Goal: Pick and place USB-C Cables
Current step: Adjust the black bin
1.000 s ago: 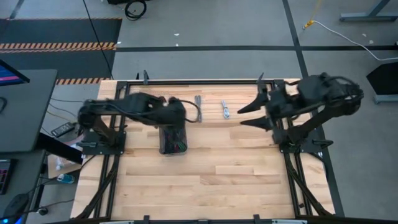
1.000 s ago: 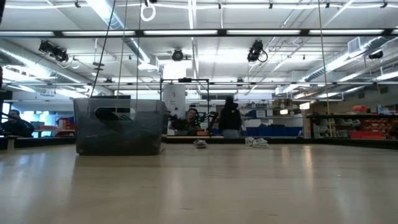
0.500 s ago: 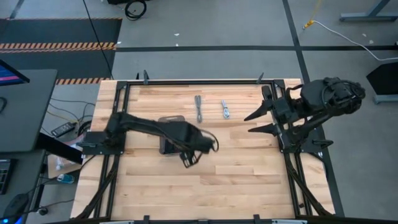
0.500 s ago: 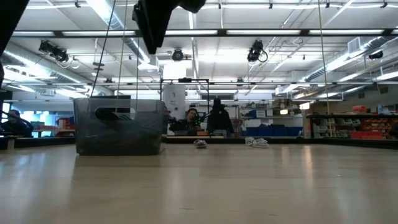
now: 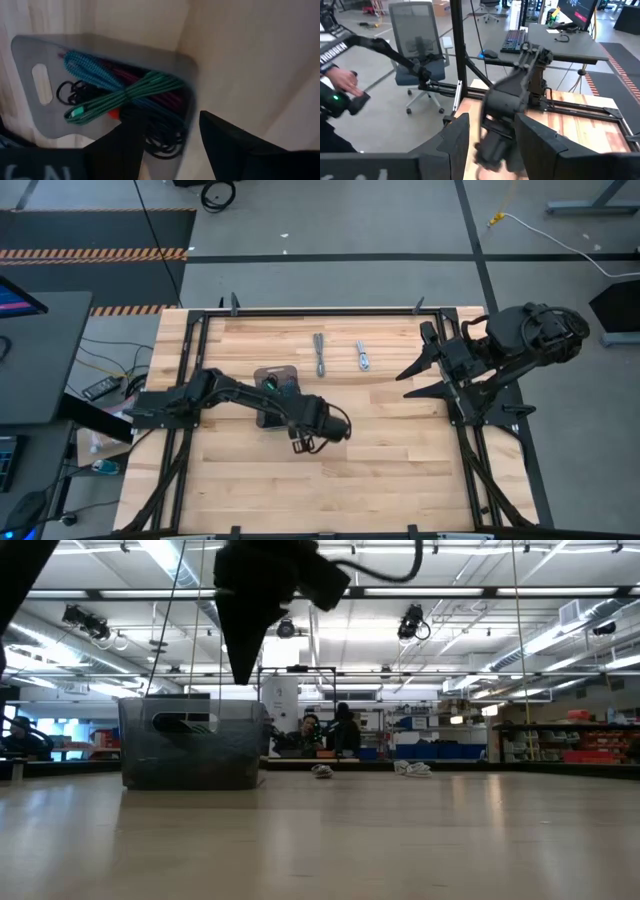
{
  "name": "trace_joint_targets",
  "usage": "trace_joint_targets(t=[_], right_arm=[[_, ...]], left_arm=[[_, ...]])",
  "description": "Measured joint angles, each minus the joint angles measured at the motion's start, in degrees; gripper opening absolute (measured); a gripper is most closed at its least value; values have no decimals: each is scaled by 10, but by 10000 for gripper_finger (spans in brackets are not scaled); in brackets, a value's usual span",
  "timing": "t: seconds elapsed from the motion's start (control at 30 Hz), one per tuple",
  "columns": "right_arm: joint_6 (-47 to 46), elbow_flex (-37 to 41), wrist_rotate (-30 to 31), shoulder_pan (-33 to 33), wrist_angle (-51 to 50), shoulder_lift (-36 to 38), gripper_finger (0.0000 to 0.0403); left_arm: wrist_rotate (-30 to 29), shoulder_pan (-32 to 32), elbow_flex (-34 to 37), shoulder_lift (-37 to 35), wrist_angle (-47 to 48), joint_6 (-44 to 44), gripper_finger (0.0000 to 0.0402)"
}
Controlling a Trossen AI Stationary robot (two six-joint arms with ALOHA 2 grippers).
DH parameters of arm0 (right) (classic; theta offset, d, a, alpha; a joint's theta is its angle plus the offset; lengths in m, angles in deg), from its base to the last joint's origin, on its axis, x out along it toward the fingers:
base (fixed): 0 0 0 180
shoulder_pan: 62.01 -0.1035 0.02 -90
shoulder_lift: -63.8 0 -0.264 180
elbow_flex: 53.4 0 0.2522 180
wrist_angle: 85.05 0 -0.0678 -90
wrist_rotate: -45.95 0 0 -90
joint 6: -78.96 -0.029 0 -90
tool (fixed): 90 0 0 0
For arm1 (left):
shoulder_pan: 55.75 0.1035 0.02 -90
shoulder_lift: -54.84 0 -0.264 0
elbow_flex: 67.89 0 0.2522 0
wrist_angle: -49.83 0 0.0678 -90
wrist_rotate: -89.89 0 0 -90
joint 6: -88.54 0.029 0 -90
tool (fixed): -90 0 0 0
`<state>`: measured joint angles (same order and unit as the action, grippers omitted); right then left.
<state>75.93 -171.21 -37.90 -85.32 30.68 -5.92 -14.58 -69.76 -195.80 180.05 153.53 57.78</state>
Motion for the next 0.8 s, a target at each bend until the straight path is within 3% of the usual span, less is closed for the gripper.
trace_joint_targets(t=[0.37,0.6,0.8], right_arm=[[-35,0,-2,0,12,0,164],[-34,0,2,3,25,0,164],[-33,0,3,12,33,0,164]], left_arm=[[113,48,54,-4,-36,40,150],[122,48,56,-5,-44,71,149],[119,71,-9,-4,1,79,149]])
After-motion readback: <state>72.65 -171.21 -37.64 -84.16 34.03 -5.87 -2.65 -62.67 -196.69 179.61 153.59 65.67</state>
